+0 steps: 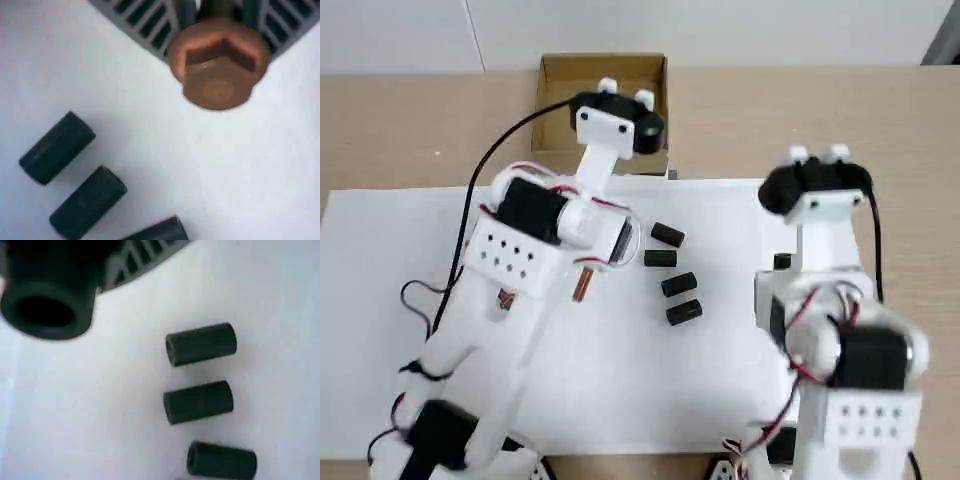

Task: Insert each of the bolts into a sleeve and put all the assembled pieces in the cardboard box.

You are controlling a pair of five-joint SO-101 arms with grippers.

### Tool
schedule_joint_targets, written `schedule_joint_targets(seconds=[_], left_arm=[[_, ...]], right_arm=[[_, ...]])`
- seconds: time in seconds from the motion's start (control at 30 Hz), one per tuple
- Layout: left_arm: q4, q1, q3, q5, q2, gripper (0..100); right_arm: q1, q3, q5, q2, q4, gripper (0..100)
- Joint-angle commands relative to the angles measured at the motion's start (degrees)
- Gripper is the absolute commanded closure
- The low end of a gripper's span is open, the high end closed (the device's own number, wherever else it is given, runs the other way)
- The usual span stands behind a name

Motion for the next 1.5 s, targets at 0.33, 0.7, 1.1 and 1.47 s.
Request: schedule_joint_targets(seconds=[0.33, 0.7, 1.1, 1.47], left_arm=[[-22.3, -0.2, 31.3, 0.7, -30.9, 100], [-39.6, -0.3, 51.7, 8.7, -50.5, 100], [-43.5, -0.3, 65.5, 19.3, -67.9, 100], [-45.0, -0.3, 76.4, 19.3, -83.0, 100]], right_arm=[[-0.1, 15.1, -2.9, -11.4, -13.7, 99.6], [-16.0, 26.8, -10.8, -11.5, -27.3, 99.6], [-21.9, 31.4, -10.5, -15.5, -33.1, 99.6], [-25.9, 46.1, -6.2, -43.3, -33.3, 99.6]])
